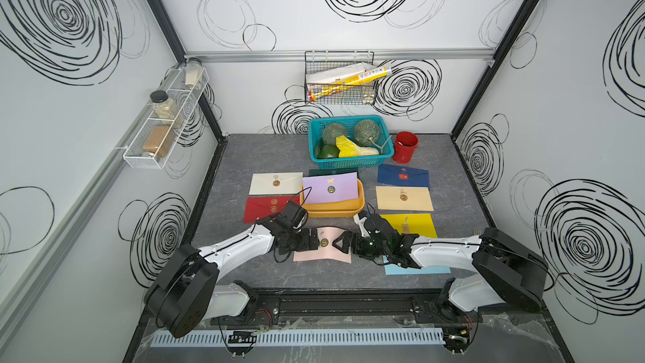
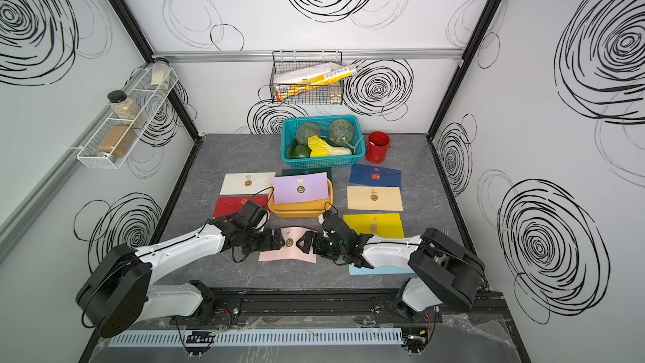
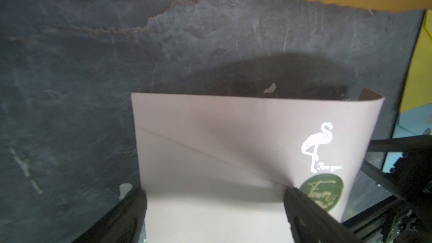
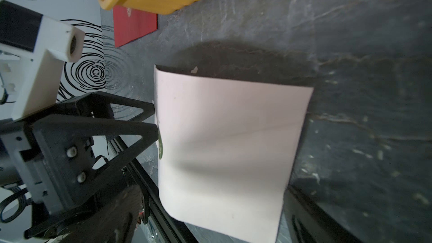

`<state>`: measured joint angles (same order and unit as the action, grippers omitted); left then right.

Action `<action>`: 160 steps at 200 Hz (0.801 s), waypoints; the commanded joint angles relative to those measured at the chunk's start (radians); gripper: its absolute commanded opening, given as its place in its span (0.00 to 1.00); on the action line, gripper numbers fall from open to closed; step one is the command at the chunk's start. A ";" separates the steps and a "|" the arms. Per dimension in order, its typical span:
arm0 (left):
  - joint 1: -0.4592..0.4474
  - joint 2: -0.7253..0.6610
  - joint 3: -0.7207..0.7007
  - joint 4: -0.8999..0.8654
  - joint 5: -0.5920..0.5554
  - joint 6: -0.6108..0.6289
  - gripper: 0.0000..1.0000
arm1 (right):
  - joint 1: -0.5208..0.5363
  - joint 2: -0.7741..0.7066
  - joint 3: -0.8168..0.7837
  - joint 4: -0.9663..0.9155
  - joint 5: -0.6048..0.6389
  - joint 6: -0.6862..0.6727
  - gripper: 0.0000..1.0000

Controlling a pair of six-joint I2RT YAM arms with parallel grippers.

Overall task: Put the sealed envelopes into the storage box
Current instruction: Pick up the envelope from the center of the board.

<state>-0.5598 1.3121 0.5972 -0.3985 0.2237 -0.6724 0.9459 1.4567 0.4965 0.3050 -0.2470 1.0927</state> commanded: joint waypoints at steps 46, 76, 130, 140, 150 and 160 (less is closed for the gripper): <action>-0.054 0.016 -0.050 0.016 0.069 -0.009 0.97 | 0.008 0.120 0.083 -0.225 0.072 -0.010 1.00; -0.055 0.018 -0.056 0.026 0.075 -0.002 0.96 | 0.023 0.129 0.139 -0.290 0.113 -0.061 1.00; -0.057 0.008 -0.052 0.032 0.091 0.019 0.95 | 0.038 0.240 0.176 -0.353 0.149 -0.132 1.00; -0.057 0.003 -0.053 0.031 0.096 0.020 0.95 | 0.040 0.249 0.168 -0.347 0.153 -0.133 1.00; -0.059 -0.004 -0.051 0.029 0.099 0.023 0.94 | 0.040 0.252 0.159 -0.346 0.157 -0.132 0.98; -0.058 -0.011 -0.050 0.025 0.098 0.023 0.94 | 0.043 0.252 0.150 -0.347 0.164 -0.140 0.96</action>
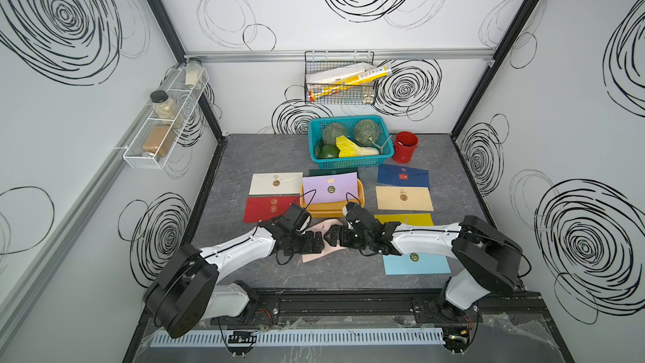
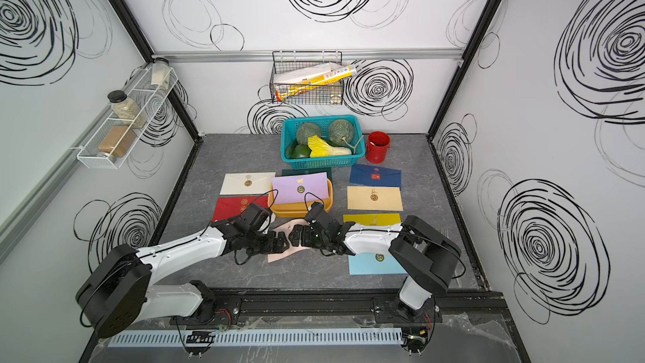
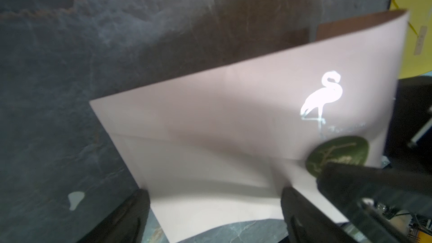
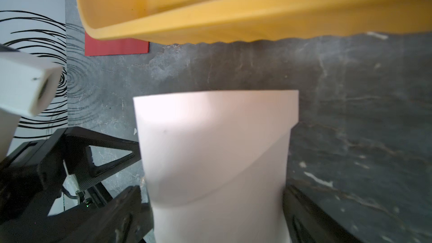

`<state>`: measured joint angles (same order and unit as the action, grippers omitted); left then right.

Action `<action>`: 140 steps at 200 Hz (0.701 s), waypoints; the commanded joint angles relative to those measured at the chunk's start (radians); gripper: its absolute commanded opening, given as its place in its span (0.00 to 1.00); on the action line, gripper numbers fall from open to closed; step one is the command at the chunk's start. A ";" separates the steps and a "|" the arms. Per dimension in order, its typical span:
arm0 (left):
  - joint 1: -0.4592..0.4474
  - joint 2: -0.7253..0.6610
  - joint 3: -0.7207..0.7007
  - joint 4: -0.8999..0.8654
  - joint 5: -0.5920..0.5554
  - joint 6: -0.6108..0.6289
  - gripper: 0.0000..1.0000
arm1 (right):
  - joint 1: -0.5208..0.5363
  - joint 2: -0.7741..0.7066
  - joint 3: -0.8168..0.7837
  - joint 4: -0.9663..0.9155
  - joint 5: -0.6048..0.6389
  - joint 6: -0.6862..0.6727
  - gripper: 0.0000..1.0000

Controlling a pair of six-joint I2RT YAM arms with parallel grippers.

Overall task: Put the sealed envelopes into the storage box
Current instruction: Pick up the envelope from the center of the board.

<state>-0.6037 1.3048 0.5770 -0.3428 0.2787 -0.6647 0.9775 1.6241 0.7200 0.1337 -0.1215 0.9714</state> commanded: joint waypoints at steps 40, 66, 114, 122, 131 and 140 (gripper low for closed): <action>-0.015 -0.028 -0.003 -0.058 0.044 0.023 0.94 | 0.012 0.073 -0.101 -0.212 0.086 -0.064 0.89; -0.011 -0.038 0.032 -0.095 0.027 0.039 0.95 | 0.012 0.050 -0.122 -0.215 0.099 -0.076 0.89; 0.092 -0.070 0.171 -0.158 0.052 0.219 0.96 | 0.012 -0.017 -0.160 -0.261 0.137 -0.148 0.89; 0.096 -0.061 0.189 -0.130 0.079 0.256 0.96 | 0.012 -0.028 -0.169 -0.261 0.141 -0.162 0.89; 0.091 -0.031 0.218 -0.118 0.078 0.281 0.96 | 0.011 -0.039 -0.180 -0.259 0.144 -0.174 0.89; 0.091 0.018 0.251 -0.119 0.091 0.316 0.95 | 0.011 -0.045 -0.188 -0.257 0.148 -0.185 0.89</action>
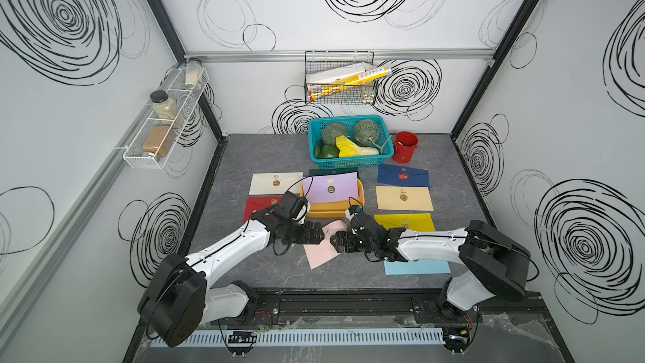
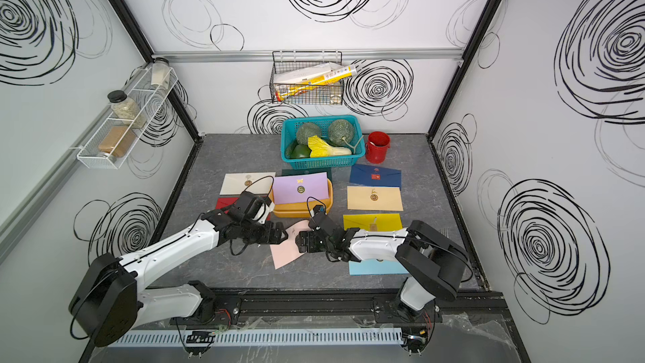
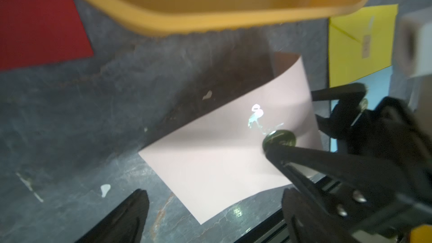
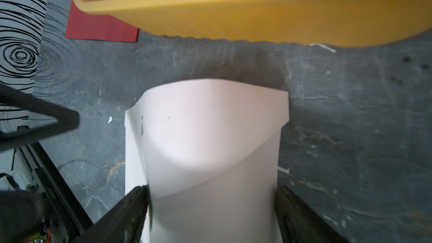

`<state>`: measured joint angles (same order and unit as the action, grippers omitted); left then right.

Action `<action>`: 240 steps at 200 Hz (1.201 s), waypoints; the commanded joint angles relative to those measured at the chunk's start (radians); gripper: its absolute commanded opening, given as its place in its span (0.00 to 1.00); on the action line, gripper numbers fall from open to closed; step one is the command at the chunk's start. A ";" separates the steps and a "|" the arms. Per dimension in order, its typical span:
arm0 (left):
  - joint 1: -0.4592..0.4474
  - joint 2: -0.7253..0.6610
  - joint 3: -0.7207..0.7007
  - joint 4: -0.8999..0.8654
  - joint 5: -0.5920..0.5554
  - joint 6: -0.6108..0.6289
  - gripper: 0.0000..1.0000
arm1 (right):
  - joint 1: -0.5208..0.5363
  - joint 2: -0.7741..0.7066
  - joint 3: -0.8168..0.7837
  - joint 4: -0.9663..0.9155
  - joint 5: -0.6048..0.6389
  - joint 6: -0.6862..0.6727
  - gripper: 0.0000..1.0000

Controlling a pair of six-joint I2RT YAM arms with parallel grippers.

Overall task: Put the sealed envelopes into the storage box
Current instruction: Pick up the envelope from the center of the board.

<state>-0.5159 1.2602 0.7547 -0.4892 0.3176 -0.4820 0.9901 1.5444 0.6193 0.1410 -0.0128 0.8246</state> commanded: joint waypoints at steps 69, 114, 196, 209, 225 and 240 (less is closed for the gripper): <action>-0.030 0.251 0.146 0.070 0.153 0.373 0.75 | -0.002 0.019 -0.104 -0.226 0.034 -0.123 0.89; -0.047 0.281 0.131 0.090 0.221 0.462 0.72 | -0.001 0.016 -0.108 -0.211 0.021 -0.167 0.89; -0.049 0.348 0.136 0.118 0.246 0.545 0.75 | -0.001 0.012 -0.110 -0.221 0.020 -0.217 0.89; -0.049 0.360 0.138 0.127 0.257 0.552 0.76 | -0.002 0.010 -0.110 -0.223 0.017 -0.222 0.89; -0.049 0.370 0.138 0.134 0.278 0.566 0.76 | -0.002 0.007 -0.111 -0.225 0.018 -0.226 0.89; -0.047 0.385 0.146 0.136 0.306 0.571 0.75 | -0.002 0.005 -0.112 -0.227 0.022 -0.231 0.89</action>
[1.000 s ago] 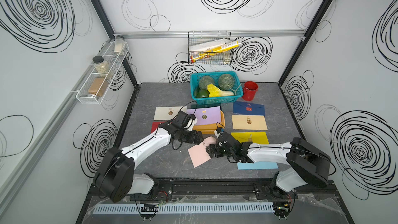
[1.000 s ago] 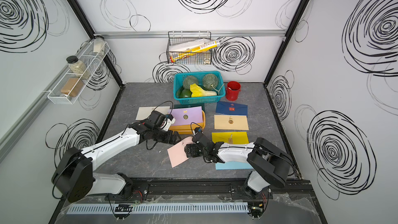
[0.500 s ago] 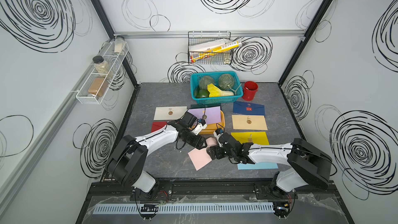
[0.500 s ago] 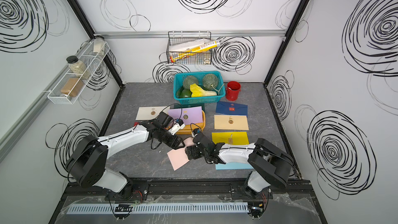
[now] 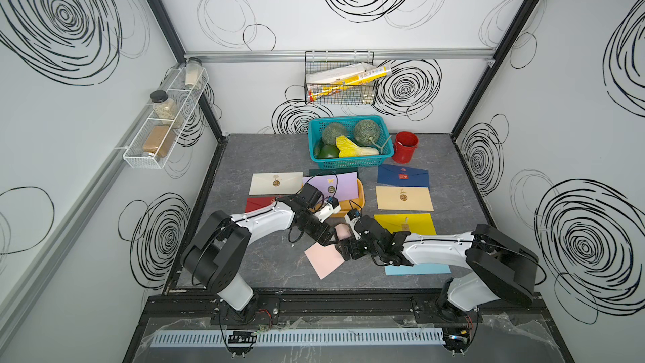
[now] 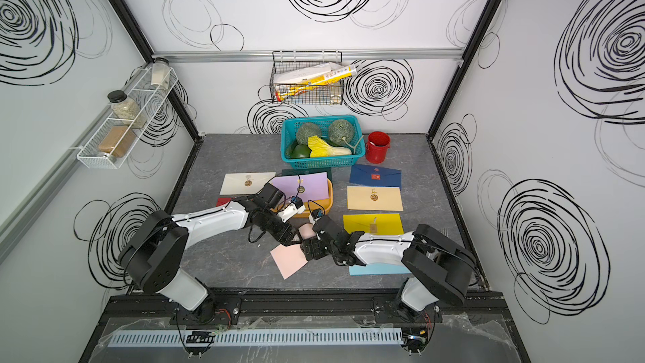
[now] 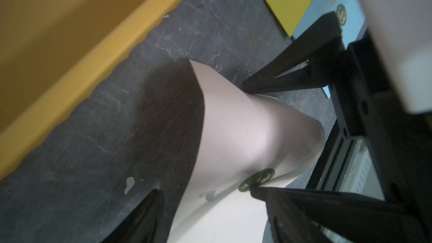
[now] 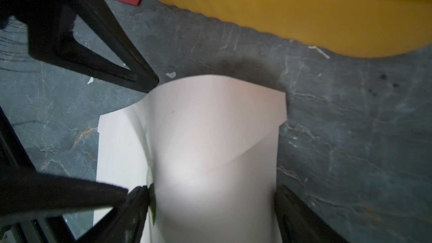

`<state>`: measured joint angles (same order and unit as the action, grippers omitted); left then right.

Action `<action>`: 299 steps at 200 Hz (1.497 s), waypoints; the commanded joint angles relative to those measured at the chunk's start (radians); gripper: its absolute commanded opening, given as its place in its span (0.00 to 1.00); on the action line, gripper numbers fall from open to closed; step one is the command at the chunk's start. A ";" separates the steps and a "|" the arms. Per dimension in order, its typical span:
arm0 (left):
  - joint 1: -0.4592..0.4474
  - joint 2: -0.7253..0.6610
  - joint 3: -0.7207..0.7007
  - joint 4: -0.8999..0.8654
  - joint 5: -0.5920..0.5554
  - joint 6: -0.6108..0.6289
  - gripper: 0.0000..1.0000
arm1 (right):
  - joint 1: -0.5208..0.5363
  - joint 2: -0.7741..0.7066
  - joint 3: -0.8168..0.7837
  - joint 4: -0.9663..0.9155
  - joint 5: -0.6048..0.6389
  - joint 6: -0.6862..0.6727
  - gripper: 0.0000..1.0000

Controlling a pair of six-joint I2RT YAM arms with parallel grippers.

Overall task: Put the sealed envelopes into the storage box
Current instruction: Pick up the envelope from the center of the board.

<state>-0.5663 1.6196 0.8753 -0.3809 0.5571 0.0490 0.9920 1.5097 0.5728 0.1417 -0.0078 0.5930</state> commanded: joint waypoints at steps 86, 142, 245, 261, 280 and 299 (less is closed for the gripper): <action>0.020 0.073 0.068 -0.030 0.224 0.071 0.36 | -0.003 0.053 -0.054 -0.231 0.028 0.001 0.89; 0.028 0.065 0.087 -0.051 0.229 0.057 0.10 | -0.003 0.025 -0.048 -0.258 0.042 -0.016 0.92; -0.020 0.028 0.464 -0.399 0.091 0.093 0.00 | -0.007 -0.362 0.132 -0.717 0.284 0.000 1.00; -0.041 0.029 0.563 -0.476 0.047 0.092 0.00 | -0.024 -0.419 0.173 -0.777 0.355 0.032 1.00; -0.069 0.028 0.643 -0.547 0.062 0.097 0.00 | -0.079 -0.473 0.204 -0.803 0.352 0.033 1.00; -0.103 0.029 0.650 -0.558 0.023 0.092 0.00 | -0.133 -0.504 0.217 -0.790 0.325 0.001 1.00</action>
<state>-0.6315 1.6703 1.5051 -0.8276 0.6243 0.1246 0.9127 1.0382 0.7654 -0.5640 0.2848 0.6018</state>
